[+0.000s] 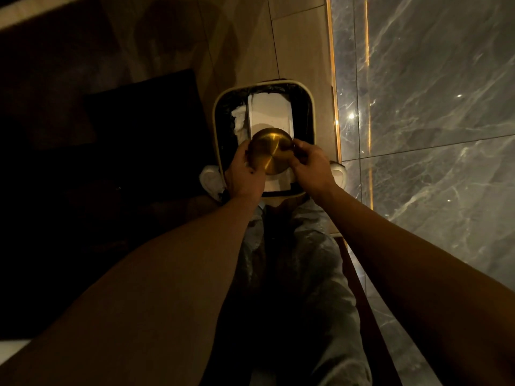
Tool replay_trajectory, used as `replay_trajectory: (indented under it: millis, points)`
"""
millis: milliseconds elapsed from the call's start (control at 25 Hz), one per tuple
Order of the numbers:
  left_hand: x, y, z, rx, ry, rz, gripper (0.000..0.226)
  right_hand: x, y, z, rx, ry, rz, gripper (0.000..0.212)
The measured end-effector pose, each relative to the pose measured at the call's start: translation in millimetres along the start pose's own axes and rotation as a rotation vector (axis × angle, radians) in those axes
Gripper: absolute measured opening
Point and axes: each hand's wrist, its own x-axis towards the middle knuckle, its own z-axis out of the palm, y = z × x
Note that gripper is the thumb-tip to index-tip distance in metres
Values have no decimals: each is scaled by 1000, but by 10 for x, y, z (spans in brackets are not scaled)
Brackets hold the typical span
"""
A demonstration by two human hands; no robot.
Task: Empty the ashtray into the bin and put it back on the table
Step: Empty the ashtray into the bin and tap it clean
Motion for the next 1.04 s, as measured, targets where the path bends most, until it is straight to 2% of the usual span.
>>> replay_trajectory:
  millis: [200,360,640,720,880,1040]
  points:
    - [16,-12,-55,271,-135,55,96,-20,-47,-4,-8,-1,-57,42]
    - [13,49,-21,385,-152,143,111,1,-66,-68,34,4,-57,44]
    - [91,28,-50,648,-98,340,109,20,-196,-130,119,11,-26,36]
    - [115,60,-60,654,-83,364,107,19,-231,-142,124,16,-35,35]
    - [147,156,-91,658,-123,397,119,32,-271,-217,57,-5,-76,36]
    - [164,235,-71,597,-181,492,109,79,-239,-270,-64,-52,-44,46]
